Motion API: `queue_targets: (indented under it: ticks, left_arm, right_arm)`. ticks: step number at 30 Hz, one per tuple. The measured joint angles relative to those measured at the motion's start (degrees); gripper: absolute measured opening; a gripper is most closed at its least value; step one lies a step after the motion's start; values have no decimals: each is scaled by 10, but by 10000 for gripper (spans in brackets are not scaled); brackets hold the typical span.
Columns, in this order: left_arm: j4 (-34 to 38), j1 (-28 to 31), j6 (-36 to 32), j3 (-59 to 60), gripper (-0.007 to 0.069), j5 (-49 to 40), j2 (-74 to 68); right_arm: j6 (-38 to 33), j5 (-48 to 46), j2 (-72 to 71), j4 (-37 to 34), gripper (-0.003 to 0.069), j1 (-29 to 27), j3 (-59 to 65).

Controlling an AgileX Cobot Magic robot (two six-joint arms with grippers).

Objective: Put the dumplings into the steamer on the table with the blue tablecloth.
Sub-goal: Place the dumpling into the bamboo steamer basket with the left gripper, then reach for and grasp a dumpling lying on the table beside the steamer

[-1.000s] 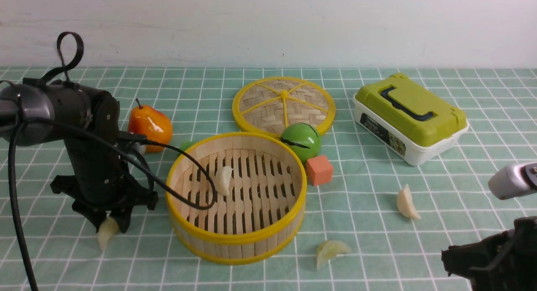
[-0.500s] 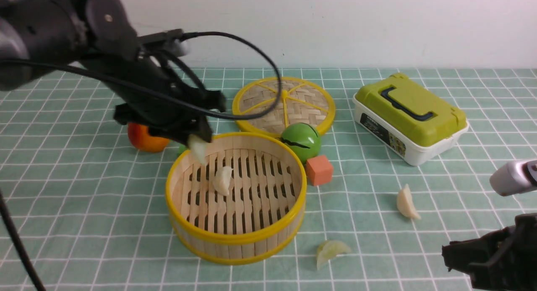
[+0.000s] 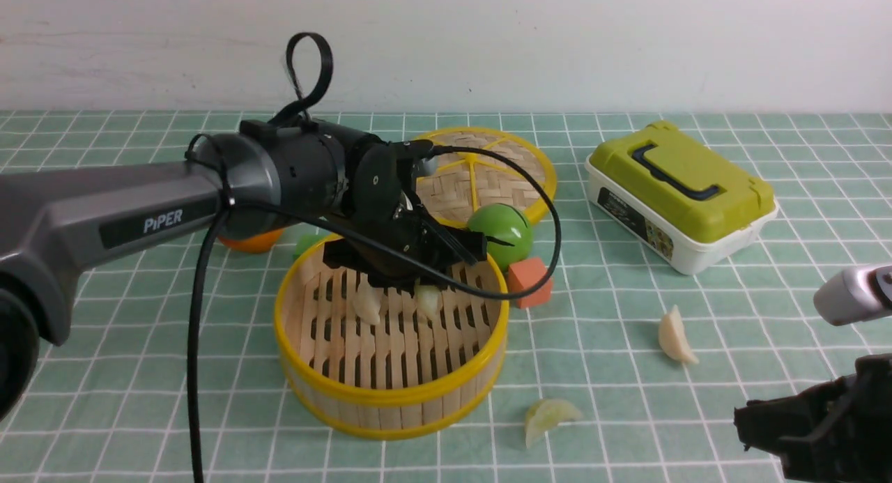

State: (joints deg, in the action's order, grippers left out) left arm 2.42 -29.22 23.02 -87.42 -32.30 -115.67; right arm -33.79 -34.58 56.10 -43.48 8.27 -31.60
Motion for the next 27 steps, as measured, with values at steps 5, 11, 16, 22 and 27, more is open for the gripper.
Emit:
queue_targets:
  ticks: [5,11,16,22,27]
  left_arm:
    - [-3,-1,-16,-1,328,0,1]
    - [-6,-1,-21,-6,405,-26,28]
    - [-35,-2,-60,-36,303,-116,132]
    - [-70,-2,-115,-29,48,-200,336]
    - [-83,-2,-119,51,-14,-191,458]
  right_arm:
    - [0,0,0,-5,97,0,0]
    - [0,0,0,-14,108,0,0]
    - [0,-1,1,-5,148,0,-7]
    - [44,4,58,54,314,0,-89]
    - [89,19,133,109,396,0,-149]
